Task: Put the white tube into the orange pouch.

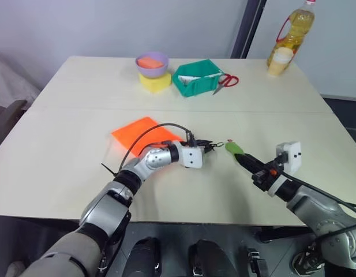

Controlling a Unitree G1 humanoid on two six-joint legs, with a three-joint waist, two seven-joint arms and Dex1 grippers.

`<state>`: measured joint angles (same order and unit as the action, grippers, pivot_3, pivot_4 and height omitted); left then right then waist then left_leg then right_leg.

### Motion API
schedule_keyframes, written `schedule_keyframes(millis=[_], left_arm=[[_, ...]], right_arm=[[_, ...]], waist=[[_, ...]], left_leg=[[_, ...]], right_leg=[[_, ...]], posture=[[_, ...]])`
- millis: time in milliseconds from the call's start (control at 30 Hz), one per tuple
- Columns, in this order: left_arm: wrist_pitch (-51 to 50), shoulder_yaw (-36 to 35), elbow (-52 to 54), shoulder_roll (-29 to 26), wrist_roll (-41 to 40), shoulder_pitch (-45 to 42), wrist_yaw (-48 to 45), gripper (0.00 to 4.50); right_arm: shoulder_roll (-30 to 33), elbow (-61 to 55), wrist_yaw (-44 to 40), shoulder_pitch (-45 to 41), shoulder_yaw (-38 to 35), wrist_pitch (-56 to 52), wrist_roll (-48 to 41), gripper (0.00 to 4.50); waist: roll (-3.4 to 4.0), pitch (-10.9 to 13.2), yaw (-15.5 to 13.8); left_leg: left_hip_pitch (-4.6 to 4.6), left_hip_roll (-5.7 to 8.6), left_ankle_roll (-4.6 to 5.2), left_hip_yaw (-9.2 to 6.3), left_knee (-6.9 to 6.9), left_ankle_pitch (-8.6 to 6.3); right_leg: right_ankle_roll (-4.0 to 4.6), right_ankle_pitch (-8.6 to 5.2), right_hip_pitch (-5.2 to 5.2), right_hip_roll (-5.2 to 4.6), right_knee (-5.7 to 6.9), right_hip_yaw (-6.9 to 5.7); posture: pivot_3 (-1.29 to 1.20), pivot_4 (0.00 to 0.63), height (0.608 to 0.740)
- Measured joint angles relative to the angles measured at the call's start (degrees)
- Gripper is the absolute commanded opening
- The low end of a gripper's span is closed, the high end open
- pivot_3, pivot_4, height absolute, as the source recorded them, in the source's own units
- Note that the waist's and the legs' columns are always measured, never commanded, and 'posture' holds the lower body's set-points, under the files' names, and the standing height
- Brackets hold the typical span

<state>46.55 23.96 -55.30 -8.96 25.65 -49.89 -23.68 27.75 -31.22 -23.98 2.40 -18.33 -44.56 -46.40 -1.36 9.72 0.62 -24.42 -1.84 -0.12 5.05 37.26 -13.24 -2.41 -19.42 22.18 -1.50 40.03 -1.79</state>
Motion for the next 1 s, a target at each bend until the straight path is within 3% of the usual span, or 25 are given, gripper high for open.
schedule_keyframes(millis=[367, 633, 1000], left_arm=[[0.08, -0.09, 1.28, -3.61, -0.56, 1.06, -2.24, 0.23], [-3.96, -2.74, 14.28, -13.87, -8.77, 9.68, -12.41, 0.23], [-14.94, -6.83, 30.32, -22.88, -13.16, 20.58, -15.78, 0.23]], right_arm=[[0.75, 0.06, 0.16, -0.06, -0.09, 0.51, 0.78, 0.00], [2.53, 3.37, 1.22, -0.89, -0.59, 1.88, 4.15, 0.00], [2.78, 4.67, -0.38, -2.43, 0.00, 2.43, 4.88, 0.00]], waist=[[0.01, -0.01, 0.11], [0.12, -0.07, 0.19], [0.18, -0.11, 0.22]], left_leg=[[0.01, -0.01, 0.00, 0.00, 0.00, 0.00], [0.06, -0.03, -0.04, 0.00, 0.00, 0.02], [0.10, -0.04, -0.02, 0.00, 0.02, 0.03]], right_leg=[[0.00, 0.00, 0.01, 0.00, 0.01, 0.00], [0.01, 0.00, -0.02, 0.00, 0.07, 0.00], [0.03, 0.01, -0.06, -0.02, 0.10, 0.01]], posture=[[0.00, 0.150, 0.737], [0.00, 0.150, 0.737], [0.00, 0.150, 0.737]])
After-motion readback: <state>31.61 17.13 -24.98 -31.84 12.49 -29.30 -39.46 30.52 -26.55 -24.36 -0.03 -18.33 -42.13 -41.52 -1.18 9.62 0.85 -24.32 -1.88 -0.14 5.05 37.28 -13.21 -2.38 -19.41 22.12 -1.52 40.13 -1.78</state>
